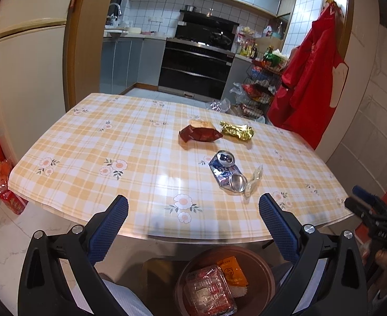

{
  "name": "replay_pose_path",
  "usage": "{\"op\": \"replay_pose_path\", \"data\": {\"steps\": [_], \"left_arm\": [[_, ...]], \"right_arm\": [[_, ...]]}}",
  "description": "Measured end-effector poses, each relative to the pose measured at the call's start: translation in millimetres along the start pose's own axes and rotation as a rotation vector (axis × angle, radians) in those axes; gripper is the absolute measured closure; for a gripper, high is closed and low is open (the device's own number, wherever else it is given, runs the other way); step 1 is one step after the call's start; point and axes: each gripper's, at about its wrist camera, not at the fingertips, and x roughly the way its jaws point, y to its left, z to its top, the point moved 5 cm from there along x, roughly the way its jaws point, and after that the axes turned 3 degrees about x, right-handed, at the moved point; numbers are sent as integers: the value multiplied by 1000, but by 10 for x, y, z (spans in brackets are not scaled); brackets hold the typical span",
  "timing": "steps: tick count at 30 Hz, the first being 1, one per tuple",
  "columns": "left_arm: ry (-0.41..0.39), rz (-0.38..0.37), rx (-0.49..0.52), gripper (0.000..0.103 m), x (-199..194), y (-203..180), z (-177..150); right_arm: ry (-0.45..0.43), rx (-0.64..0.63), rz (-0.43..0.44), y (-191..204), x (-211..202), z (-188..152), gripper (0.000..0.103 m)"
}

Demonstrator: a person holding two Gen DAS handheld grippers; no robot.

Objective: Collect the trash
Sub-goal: 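Move both tools toward the crushed blue can and clear plastic strip, then grasp the clear plastic strip with the right tool while the left tool grasps the crushed blue can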

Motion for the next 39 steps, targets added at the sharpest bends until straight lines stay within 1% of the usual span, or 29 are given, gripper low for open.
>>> {"op": "replay_pose_path", "data": {"steps": [3,10,16,18,19,20,21,22,23,24,26,29,33,38,39], "left_arm": [[19,6,5,6,124,-10,-7],[73,10,24,6,510,-55,-52],[130,7,29,6,978,-73,-49],[138,4,38,6,1115,-99,-18],[139,3,43,6,1168,-113,0],[141,2,50,6,1231,-127,19],[143,2,56,6,1290,-145,39],[150,2,65,6,1384,-158,61],[155,4,67,6,1446,-162,75],[161,5,67,6,1519,-164,95],[167,3,66,6,1641,-167,138],[171,6,76,6,1779,-179,190],[181,5,90,6,1926,-191,212],[202,10,93,6,2066,-194,174],[208,10,94,6,2091,-197,164]], "right_arm": [[0,4,-31,-100,113,27,6],[81,16,-67,-277,574,-2,6],[153,49,-29,-350,1131,13,6],[178,69,-13,-377,1355,35,6],[196,90,5,-387,1456,45,6],[223,115,44,-388,1601,59,6],[234,116,52,-382,1696,72,6],[243,101,33,-374,1798,84,6],[262,71,-14,-360,1938,91,6],[274,62,-29,-345,2013,87,6],[287,84,-21,-331,2206,98,6],[303,105,-32,-336,2399,103,7],[315,146,-34,-345,2553,74,8],[332,213,-49,-405,2657,-20,9],[338,219,-49,-409,2673,-40,13]]}}
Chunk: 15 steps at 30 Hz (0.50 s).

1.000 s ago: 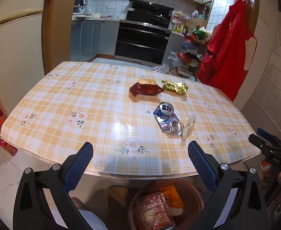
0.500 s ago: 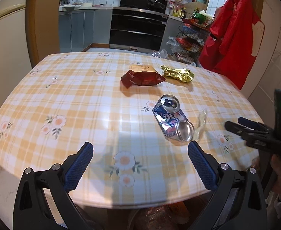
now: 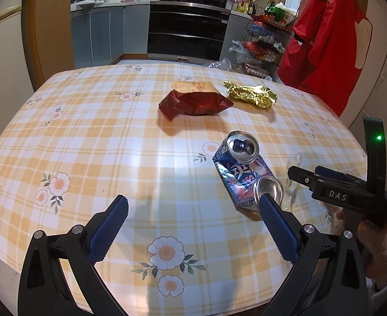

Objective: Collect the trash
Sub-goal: 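Grasp the clear plastic strip with the right tool while the left tool grasps the crushed blue can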

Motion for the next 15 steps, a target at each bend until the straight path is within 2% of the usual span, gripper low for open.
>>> {"op": "replay_pose_path", "data": {"steps": [1,5,11,13,15], "left_arm": [[2,2,2,6,17,-2,-1],[6,2,7,6,56,-15,6],[6,1,26,6,103,-78,28],[6,-1,30,6,113,-96,33],[7,0,35,6,125,-109,37]], "right_arm": [[7,7,5,-6,19,-12,19],[24,19,15,-18,66,-35,22],[25,-5,21,-34,60,-41,53],[31,-1,50,-42,60,-44,67],[34,6,67,-43,50,-49,71]]}}
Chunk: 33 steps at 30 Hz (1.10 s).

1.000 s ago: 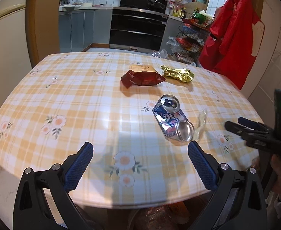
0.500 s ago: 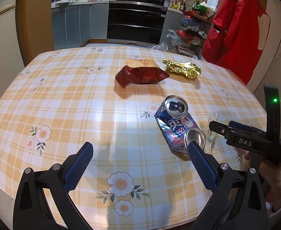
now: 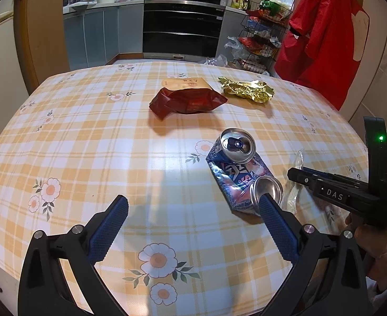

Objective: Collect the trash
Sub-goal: 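Grasp the clear plastic strip with the right tool while the left tool grasps the crushed blue can, then lift the crushed blue can with the left tool while the right tool carries the strip toward the bin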

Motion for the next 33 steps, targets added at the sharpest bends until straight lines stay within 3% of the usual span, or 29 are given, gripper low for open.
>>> {"op": "replay_pose_path", "data": {"steps": [6,16,21,27,33], "left_arm": [[4,-4,8,6,32,-35,10],[12,-95,14,6,327,-194,244],[38,-192,123,7,675,-381,499],[130,-195,257,13,1090,-479,595],[176,-184,270,26,1277,-495,550]], "right_arm": [[-17,-10,49,31,-78,-5,86],[-108,49,82,-114,-363,30,87],[-116,59,81,-212,-450,11,87],[-117,77,74,-340,-501,-8,87],[-119,81,88,-358,-521,-12,87]]}}
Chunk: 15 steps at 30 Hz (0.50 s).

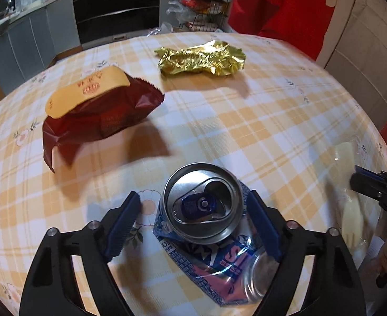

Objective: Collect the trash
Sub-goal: 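Lift the crushed blue can with the left tool while the right tool carries the strip toward the bin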

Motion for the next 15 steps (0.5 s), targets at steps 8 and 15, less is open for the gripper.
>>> {"op": "replay_pose_path", "data": {"steps": [8,15], "left_arm": [[-43,-3,6,44,-210,-56,-102],[-107,-9,-3,45,-669,-110,-204]], "right_arm": [[-4,-13,-1,48,-99,-25,87],[-29,-36,-16,161,-295,-17,87]]}}
